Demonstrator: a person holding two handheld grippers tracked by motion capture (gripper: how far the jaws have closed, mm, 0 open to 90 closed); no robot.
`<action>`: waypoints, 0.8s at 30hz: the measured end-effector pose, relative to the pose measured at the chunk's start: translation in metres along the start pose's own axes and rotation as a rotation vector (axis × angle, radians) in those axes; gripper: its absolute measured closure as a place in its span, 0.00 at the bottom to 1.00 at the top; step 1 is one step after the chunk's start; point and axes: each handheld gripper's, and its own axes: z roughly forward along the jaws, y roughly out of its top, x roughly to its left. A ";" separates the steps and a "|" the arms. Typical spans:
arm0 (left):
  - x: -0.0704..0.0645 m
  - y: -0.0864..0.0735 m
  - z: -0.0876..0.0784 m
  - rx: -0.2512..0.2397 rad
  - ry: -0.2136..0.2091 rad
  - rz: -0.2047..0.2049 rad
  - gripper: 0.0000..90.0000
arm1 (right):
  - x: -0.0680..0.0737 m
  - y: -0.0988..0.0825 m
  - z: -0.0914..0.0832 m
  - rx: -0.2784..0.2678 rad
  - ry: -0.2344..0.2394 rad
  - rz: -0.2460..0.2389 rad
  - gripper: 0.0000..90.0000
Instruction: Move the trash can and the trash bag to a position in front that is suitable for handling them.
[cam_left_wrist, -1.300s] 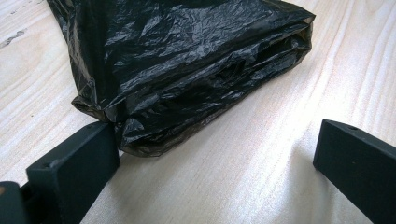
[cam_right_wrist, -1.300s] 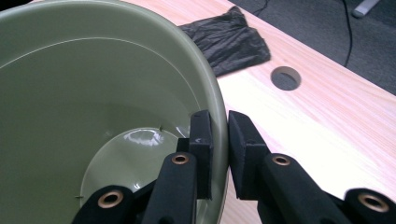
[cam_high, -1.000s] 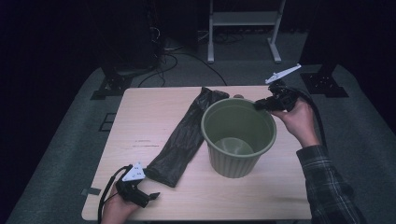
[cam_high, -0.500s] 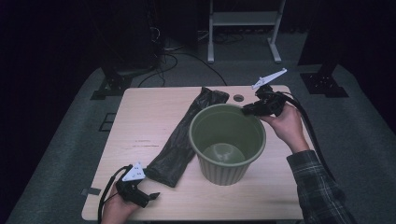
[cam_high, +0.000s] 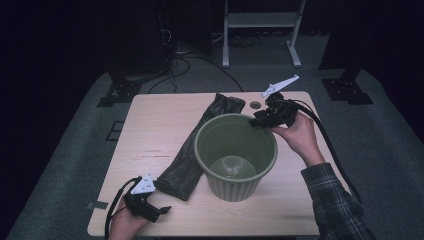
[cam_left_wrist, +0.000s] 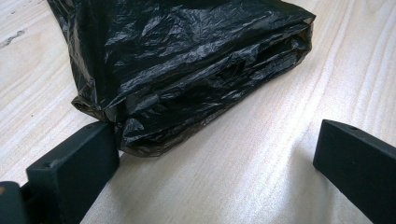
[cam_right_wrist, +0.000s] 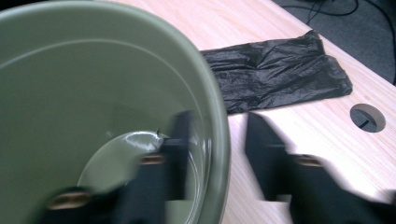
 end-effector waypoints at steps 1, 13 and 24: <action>0.000 0.000 0.000 0.000 0.000 0.000 0.00 | -0.001 -0.001 -0.004 -0.022 0.006 0.018 0.49; 0.000 0.000 0.000 0.002 0.000 0.000 0.00 | 0.001 -0.035 -0.060 -0.154 -0.029 0.041 0.14; 0.000 0.000 0.000 0.001 0.002 -0.001 0.00 | -0.002 -0.087 -0.091 -0.178 -0.104 0.059 0.07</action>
